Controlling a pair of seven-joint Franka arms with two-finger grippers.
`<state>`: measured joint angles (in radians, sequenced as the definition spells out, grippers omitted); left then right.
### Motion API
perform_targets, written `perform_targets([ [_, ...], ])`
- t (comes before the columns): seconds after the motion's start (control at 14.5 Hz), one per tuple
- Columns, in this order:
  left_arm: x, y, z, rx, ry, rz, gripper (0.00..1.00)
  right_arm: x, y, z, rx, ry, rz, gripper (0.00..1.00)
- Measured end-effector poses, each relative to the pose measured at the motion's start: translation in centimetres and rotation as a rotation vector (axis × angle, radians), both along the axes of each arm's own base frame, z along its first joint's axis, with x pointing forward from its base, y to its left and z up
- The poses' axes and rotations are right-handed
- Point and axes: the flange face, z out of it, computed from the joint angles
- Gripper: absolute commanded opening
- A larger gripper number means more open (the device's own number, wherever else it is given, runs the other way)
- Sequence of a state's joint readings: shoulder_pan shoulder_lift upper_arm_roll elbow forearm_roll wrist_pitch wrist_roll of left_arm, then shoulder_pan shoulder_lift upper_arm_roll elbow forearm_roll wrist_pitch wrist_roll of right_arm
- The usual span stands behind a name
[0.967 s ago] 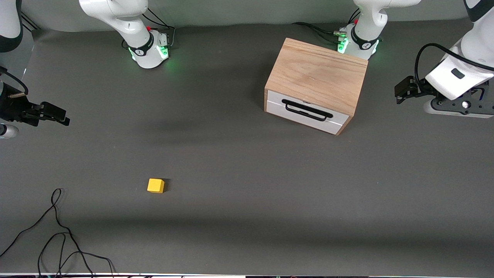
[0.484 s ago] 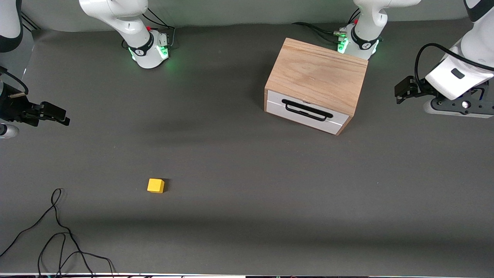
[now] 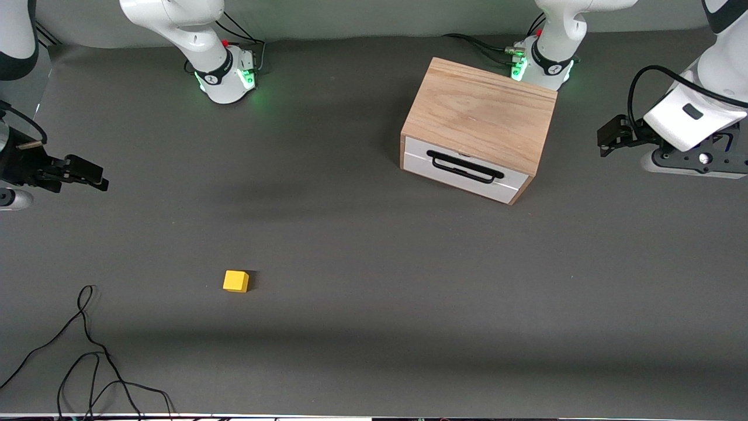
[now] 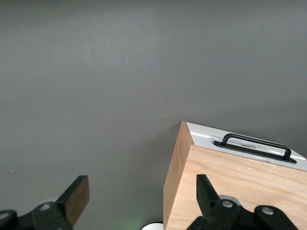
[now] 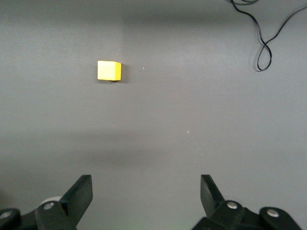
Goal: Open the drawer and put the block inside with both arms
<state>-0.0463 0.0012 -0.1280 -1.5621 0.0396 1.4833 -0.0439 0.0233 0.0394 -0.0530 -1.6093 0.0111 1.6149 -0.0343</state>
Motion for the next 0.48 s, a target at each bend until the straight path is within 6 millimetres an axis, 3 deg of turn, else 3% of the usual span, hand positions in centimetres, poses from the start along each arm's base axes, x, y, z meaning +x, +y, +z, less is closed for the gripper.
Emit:
perform_targets([
  [0.28,0.0,0.0,0.0,0.0,0.0,0.0,0.99,1.7,4.7,-1.4,0.005,-0.012,0.076,1.0],
  [0.48,0.0,0.0,0.0,0.0,0.001,0.0,0.99,3.8,8.1,-2.3,0.009,-0.021,0.022,1.0],
])
